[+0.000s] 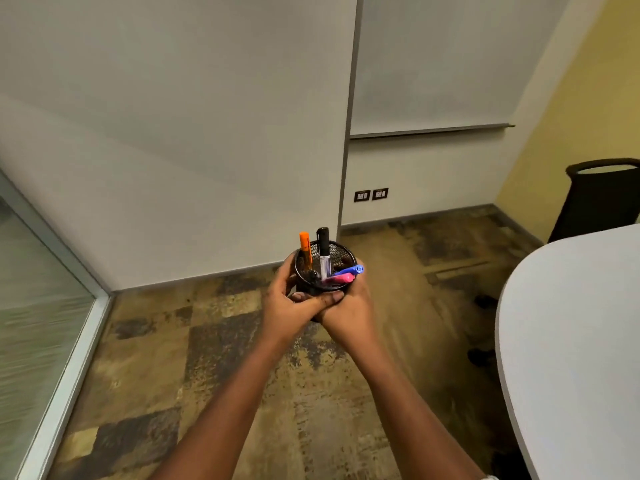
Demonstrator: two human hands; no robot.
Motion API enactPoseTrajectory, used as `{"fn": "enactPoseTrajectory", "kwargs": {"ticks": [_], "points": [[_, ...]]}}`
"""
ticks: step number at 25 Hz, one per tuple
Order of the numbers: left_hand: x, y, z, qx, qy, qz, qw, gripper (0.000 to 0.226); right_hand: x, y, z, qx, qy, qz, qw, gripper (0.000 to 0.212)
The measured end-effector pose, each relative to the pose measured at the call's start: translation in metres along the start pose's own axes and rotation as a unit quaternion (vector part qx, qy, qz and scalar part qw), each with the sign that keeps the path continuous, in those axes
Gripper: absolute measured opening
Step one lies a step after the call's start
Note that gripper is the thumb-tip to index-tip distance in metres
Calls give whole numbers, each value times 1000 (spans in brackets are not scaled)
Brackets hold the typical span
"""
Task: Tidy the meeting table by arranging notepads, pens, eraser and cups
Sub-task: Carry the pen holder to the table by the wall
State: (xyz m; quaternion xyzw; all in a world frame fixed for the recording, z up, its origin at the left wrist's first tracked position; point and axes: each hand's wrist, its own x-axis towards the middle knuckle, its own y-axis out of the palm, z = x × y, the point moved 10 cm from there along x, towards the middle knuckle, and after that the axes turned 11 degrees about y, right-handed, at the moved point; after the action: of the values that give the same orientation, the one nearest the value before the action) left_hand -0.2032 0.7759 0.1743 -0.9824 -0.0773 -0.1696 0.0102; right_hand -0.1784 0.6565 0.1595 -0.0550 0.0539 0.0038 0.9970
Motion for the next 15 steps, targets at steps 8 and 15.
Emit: {"fn": "enactPoseTrajectory", "kwargs": {"ticks": [8, 15], "points": [[187, 79, 93, -62, -7, 104, 993, 82, 188, -47, -8, -19, 28, -111, 993, 90], [355, 162, 129, -84, 16, 235, 968, 79, 323, -105, 35, -36, 38, -260, 964, 90]]}}
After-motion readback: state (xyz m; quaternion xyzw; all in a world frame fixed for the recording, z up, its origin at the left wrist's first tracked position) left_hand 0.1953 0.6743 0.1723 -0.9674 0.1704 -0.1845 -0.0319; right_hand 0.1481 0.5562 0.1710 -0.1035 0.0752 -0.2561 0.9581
